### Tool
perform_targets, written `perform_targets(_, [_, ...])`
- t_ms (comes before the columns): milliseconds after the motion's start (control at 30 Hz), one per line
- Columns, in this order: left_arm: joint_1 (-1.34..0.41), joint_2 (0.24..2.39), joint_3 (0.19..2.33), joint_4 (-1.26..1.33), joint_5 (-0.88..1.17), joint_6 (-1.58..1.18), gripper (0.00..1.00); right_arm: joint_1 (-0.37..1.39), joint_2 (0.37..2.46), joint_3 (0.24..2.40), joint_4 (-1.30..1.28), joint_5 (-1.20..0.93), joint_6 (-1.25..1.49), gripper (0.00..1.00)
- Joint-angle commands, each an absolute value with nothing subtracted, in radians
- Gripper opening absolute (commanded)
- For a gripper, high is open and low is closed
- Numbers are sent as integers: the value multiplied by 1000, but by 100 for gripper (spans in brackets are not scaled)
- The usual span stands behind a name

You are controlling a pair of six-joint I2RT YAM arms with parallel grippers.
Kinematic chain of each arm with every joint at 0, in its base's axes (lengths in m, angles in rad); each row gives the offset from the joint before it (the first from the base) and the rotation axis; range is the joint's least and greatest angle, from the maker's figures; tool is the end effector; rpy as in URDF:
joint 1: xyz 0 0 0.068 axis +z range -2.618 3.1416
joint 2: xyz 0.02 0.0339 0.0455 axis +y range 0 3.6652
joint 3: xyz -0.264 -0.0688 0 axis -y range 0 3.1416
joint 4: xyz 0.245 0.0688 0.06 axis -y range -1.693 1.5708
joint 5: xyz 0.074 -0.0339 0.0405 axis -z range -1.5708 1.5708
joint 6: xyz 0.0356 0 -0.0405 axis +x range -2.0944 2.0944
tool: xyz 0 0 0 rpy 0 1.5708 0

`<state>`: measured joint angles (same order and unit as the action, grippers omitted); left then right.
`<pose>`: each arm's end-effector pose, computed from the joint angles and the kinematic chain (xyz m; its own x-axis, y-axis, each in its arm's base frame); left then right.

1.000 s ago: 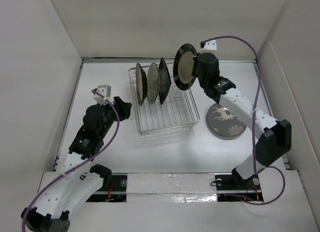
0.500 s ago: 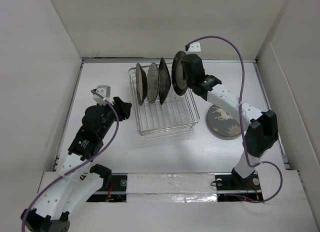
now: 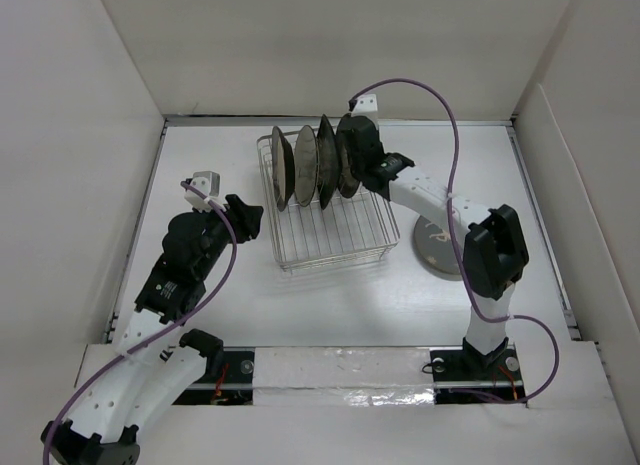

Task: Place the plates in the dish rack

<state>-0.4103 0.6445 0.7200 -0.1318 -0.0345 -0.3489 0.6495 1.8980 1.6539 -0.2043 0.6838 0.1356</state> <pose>0.1455 -0.0620 0.3443 -0.1740 -0.2969 -0.9389 0.3273 0.8818 -0.3395 0.3709 0.2534 0.3185 -0.3442 -0.1298 -0.9299 0.0314 0.9883 -0.1495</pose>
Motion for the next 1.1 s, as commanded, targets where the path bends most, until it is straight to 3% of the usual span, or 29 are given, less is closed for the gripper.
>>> perform_targets(0, [-407, 640, 739, -86, -19, -339, 45, 652, 1847, 1668, -63, 764, 155, 5])
perform_targets(67, [-407, 634, 735, -84, -12, -339, 45, 652, 1820, 1639, -48, 755, 182, 20])
perform_targets(100, [-407, 632, 735, -84, -24, -341, 45, 652, 1807, 1629, -41, 746, 190, 40])
perform_targets(200, [-407, 641, 739, -86, -19, -341, 45, 641, 1755, 1612, -48, 700, 222, 57])
perform_targets(367, [-407, 635, 738, -83, -25, -341, 45, 607, 1622, 1533, -48, 635, 287, 62])
perform_targets(467, [-407, 634, 732, -80, -5, -342, 45, 554, 1461, 1363, -11, 617, 354, 65])
perform_targets(533, [-407, 620, 733, -80, -8, -342, 45, 496, 1299, 1150, 40, 609, 408, 15])
perform_targets(567, [-407, 618, 735, -80, -12, -344, 45, 465, 1242, 1073, 34, 611, 487, 0])
perform_targets(633, [-407, 620, 735, -81, -5, -342, 45, 398, 1120, 907, 17, 591, 582, 0])
perform_targets(667, [-407, 615, 733, -81, -5, -342, 45, 314, 994, 737, 3, 550, 669, 0])
perform_targets(767, [-407, 601, 733, -74, 25, -345, 45, 99, 782, 495, -107, 418, 786, 1])
perform_targets(800, [-407, 613, 736, -72, 25, -347, 45, 45, 749, 465, -135, 373, 791, 15])
perform_targets(867, [-439, 626, 739, -72, 23, -345, 45, -52, 689, 433, -232, 309, 805, 33])
perform_targets(900, [-439, 629, 738, -72, 23, -344, 45, -137, 672, 419, -251, 284, 801, 50])
perform_targets(933, [-452, 627, 736, -74, 23, -344, 45, -174, 655, 408, -256, 263, 796, 50])
perform_targets(967, [-453, 627, 735, -74, 28, -345, 45, -207, 638, 396, -261, 224, 798, 61])
perform_targets(1067, [-453, 623, 738, -72, 25, -347, 45, -311, 627, 370, -278, 174, 789, 64])
